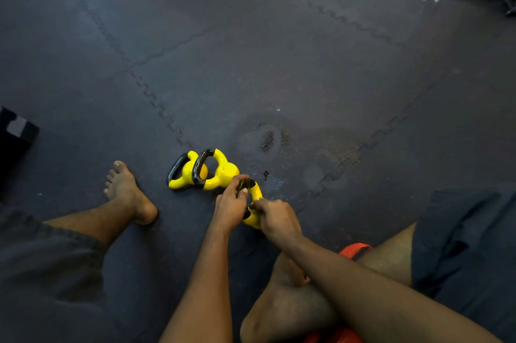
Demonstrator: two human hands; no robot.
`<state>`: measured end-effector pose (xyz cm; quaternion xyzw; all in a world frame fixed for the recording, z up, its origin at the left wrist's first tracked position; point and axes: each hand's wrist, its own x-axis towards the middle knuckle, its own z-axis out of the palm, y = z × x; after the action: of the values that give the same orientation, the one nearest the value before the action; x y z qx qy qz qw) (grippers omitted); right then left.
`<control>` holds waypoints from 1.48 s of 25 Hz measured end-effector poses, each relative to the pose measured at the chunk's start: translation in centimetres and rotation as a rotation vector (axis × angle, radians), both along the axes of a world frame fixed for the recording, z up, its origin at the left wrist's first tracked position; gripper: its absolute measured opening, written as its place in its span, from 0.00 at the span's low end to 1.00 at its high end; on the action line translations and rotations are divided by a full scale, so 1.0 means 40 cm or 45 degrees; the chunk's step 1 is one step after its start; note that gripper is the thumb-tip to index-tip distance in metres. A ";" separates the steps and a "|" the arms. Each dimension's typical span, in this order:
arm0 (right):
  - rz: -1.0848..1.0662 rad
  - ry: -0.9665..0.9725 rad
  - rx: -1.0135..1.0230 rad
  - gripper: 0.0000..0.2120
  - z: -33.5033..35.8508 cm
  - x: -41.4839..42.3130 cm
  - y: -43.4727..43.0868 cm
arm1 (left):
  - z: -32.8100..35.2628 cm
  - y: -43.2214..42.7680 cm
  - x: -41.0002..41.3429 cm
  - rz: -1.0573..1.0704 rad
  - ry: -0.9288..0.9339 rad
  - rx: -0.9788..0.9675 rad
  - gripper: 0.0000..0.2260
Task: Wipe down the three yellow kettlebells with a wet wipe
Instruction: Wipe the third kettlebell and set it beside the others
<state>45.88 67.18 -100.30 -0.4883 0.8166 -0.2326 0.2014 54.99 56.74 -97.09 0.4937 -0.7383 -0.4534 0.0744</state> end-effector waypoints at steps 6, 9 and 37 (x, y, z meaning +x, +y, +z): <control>-0.575 -0.318 0.095 0.14 -0.023 -0.060 -0.033 | 0.005 0.018 -0.020 -0.050 0.054 0.030 0.15; -0.919 -0.362 0.099 0.13 -0.031 -0.093 -0.047 | 0.002 0.027 -0.028 -0.094 0.067 0.028 0.16; -0.603 -0.250 0.031 0.15 0.031 0.022 -0.014 | -0.023 -0.013 -0.011 0.126 -0.030 0.141 0.18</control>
<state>46.78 66.61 -99.07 -0.2561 0.8875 -0.3098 0.2254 54.56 56.23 -98.03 0.5383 -0.6875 -0.4836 0.0606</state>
